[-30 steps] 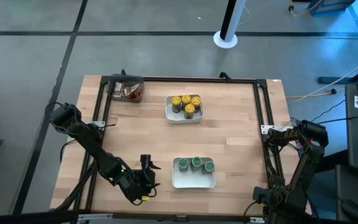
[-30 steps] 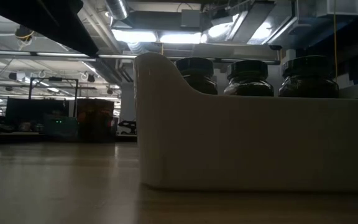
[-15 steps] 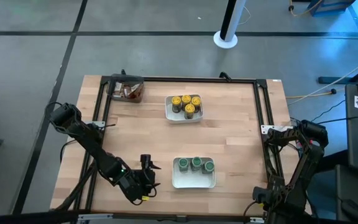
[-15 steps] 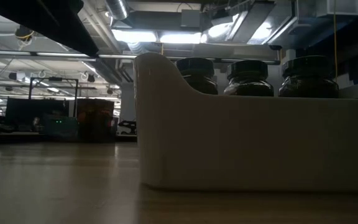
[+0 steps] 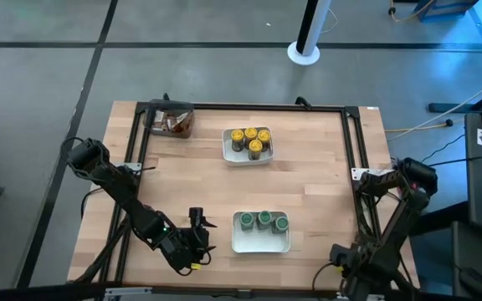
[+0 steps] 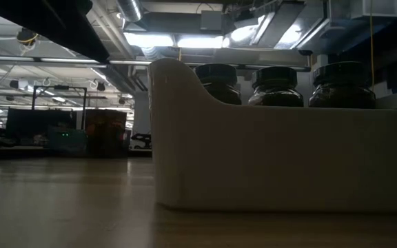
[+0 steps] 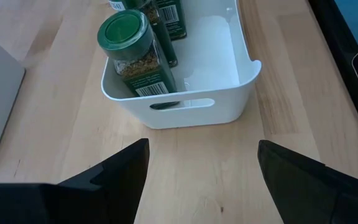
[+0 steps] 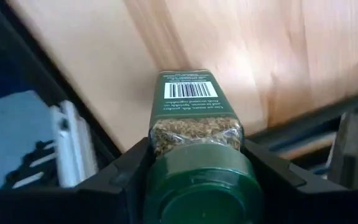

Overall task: Sort spices by type
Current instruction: Put the green seasoning bottle into the bottom white bin

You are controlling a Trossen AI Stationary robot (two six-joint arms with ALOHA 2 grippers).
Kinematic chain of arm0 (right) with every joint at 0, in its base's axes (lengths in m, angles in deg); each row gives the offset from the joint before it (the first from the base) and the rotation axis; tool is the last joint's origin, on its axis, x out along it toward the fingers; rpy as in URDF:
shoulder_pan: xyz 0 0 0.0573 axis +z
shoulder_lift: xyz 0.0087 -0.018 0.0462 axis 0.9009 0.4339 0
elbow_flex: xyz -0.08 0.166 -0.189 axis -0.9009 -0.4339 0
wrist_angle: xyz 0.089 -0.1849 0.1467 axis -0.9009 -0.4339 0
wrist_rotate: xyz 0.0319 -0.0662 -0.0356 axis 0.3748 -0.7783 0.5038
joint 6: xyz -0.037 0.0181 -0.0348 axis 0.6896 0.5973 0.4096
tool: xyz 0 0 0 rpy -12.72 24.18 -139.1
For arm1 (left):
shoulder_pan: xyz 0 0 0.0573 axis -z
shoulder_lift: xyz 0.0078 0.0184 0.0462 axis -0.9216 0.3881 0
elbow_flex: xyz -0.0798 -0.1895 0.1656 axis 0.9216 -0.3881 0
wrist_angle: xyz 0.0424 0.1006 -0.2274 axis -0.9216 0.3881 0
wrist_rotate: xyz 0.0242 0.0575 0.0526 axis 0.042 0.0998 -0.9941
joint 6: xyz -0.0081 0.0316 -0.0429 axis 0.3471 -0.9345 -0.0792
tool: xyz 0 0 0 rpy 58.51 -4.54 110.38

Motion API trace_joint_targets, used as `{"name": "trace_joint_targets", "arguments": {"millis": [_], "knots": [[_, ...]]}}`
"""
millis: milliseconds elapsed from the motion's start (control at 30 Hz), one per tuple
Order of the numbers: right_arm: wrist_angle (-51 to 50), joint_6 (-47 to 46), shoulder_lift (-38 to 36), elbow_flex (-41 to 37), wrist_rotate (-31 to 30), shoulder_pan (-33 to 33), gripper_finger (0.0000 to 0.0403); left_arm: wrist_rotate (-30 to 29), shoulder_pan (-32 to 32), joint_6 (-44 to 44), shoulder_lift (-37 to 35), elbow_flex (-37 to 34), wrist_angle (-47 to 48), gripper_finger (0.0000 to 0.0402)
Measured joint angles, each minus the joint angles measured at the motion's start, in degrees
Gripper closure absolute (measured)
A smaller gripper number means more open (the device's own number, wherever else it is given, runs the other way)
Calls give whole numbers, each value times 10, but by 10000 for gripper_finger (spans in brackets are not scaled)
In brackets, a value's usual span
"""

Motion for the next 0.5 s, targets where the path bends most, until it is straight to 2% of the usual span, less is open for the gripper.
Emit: {"name": "trace_joint_targets", "arguments": {"millis": [200, 333, 500], "knots": [[-50, 86, 0, 60, -51, -55, 203, 0, 0, 0, 0, 0, 0, 117], [-99, 140, -1, 114, -116, -92, 203, 0, 0, 12, 0, 0, 0, 117], [-105, 213, -1, 168, -197, -135, 203, 0, 2, 16, 0, 0, 0, 117]]}}
